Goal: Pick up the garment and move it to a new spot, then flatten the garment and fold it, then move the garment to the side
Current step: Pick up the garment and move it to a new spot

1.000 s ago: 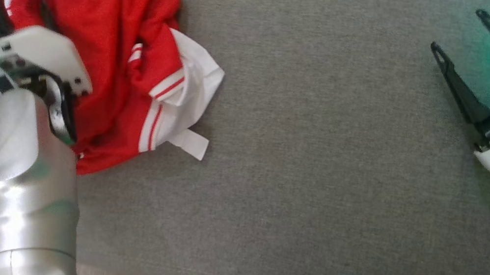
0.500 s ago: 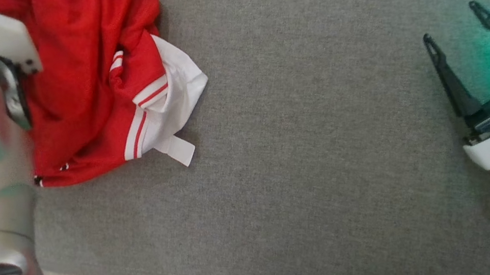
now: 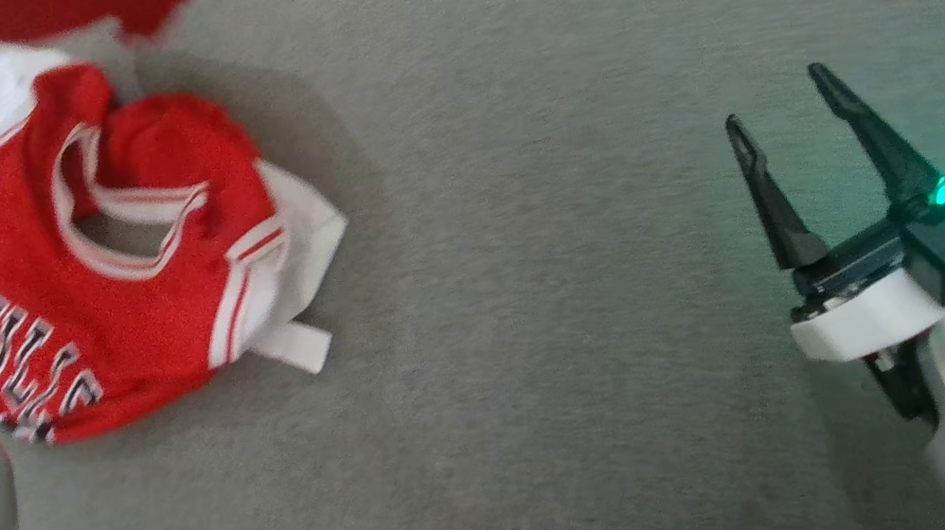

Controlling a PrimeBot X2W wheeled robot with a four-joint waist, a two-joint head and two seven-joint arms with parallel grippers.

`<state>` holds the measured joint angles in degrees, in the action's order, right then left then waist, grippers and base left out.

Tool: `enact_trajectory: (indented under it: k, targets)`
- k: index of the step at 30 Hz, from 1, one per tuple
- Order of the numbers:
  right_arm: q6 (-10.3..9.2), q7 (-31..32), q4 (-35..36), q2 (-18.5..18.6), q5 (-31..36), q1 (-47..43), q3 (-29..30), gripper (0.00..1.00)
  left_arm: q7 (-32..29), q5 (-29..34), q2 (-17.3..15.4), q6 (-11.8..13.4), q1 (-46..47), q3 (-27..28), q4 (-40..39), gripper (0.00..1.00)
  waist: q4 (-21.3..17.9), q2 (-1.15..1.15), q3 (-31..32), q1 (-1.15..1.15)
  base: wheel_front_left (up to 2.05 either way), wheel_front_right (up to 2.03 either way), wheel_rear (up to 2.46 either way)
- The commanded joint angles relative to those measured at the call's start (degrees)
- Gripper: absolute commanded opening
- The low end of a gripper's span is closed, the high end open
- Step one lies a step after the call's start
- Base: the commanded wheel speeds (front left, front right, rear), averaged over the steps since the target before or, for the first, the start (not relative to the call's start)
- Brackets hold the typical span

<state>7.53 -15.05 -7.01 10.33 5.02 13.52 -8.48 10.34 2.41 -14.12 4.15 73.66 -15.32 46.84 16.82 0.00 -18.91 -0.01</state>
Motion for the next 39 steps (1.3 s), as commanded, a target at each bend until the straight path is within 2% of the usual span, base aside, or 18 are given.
enact_trajectory:
  k: [1, 9, 16, 21, 25, 26, 27, 28, 29, 32, 33, 35, 37, 39]
  targets:
    - [-0.04, 0.0, 1.5, -1.4, -0.5, -0.6, -1.0, 1.0, -1.2, 0.8, -3.1, -0.8, 3.1, -0.1, -3.6, 0.0, -5.7, 0.0, 4.9, 0.01, 0.0, 0.0, 0.0]
    - [-0.04, 0.0, 2.4, -5.5, -3.2, -1.3, -2.0, 1.0, -5.7, 1.1, -2.3, -5.7, 4.4, -4.2, -14.9, 0.0, -20.1, 0.0, 9.1, 0.01, 0.0, 0.0, 0.0]
    - [-0.04, 0.0, 3.5, -6.9, -6.9, -2.4, -1.1, 1.0, -6.5, -1.7, 2.5, -8.9, 2.0, -8.1, -18.9, 0.0, -31.1, 0.0, 8.7, 0.01, 0.0, 0.0, 0.0]
    - [-0.04, 0.0, 4.7, -7.4, -8.1, -3.0, -0.5, 1.0, -5.8, -5.8, 6.8, -10.5, -5.1, -12.1, -17.0, 0.0, -36.1, 0.0, 6.6, 0.01, 0.0, 0.0, 0.0]
    - [-0.04, 0.0, 5.4, -7.4, -10.0, -3.0, -0.9, 1.0, -4.1, -7.4, 7.6, -10.8, -14.6, -15.1, -15.1, 0.0, -37.4, 0.0, 4.9, 0.01, 0.0, 0.0, 0.0]
    - [-0.04, 0.0, 5.4, -7.4, -10.3, -3.0, -0.9, 1.0, -3.2, -8.0, 7.7, -10.6, -17.4, -15.4, -14.4, 0.04, -37.4, 0.0, 4.5, 0.01, 0.0, 0.0, 0.0]
    - [-0.04, 0.0, 5.4, -7.4, -10.5, -3.1, -0.8, 1.0, -2.2, -8.5, 7.8, -10.2, -20.3, -15.7, -13.6, 0.32, -37.2, 0.0, 4.1, 0.01, 0.0, 0.0, 0.0]
    - [-0.04, 0.0, 5.3, -7.4, -10.6, -3.2, -0.7, 1.0, -0.9, -9.0, 7.9, -9.6, -23.3, -15.8, -12.8, 0.92, -37.0, 0.0, 3.9, 0.01, 0.0, 0.0, 0.0]
    - [-0.04, 0.0, 5.2, -7.4, -10.7, -3.3, -0.6, 1.0, 0.7, -9.5, 8.1, -8.6, -26.2, -15.7, -12.2, 1.0, -36.5, 0.0, 3.7, 0.01, 0.0, 0.0, 0.0]
    - [-0.04, 0.0, 4.7, -7.4, -10.3, -4.2, -0.3, 1.0, 3.8, -10.5, 8.6, -4.8, -34.3, -15.0, -11.4, 1.0, -34.2, 0.0, 4.0, 0.01, 0.0, 0.0, 0.0]
    - [-0.04, 0.0, 4.7, -7.4, -10.3, -4.2, -0.3, 1.0, 3.8, -10.5, 8.6, -4.8, -34.3, -15.0, -11.4, 1.0, -34.2, 0.0, 4.0, 0.01, 0.0, 0.0, 0.0]
    - [-0.04, 0.0, 4.0, -7.4, -10.0, -5.2, -0.6, 1.0, 4.5, -12.0, 9.3, -2.2, -40.0, -13.7, -12.7, 1.0, -32.2, 0.0, 4.8, 0.01, 0.0, 0.0, 0.0]
    - [-0.04, 0.0, 2.9, -7.4, -9.3, -6.2, -1.1, 1.0, 4.6, -12.7, 9.9, 0.5, -45.6, -11.8, -18.5, 1.0, -29.6, 0.0, 6.1, 0.01, 0.0, 0.0, 0.0]
    - [-0.04, 0.0, 2.5, -7.1, -5.2, -6.9, -1.8, 1.0, 4.6, -13.2, 10.3, 2.6, -51.9, -9.9, -24.7, 1.0, -26.9, 0.0, 7.6, 0.01, 0.0, 0.0, 0.0]
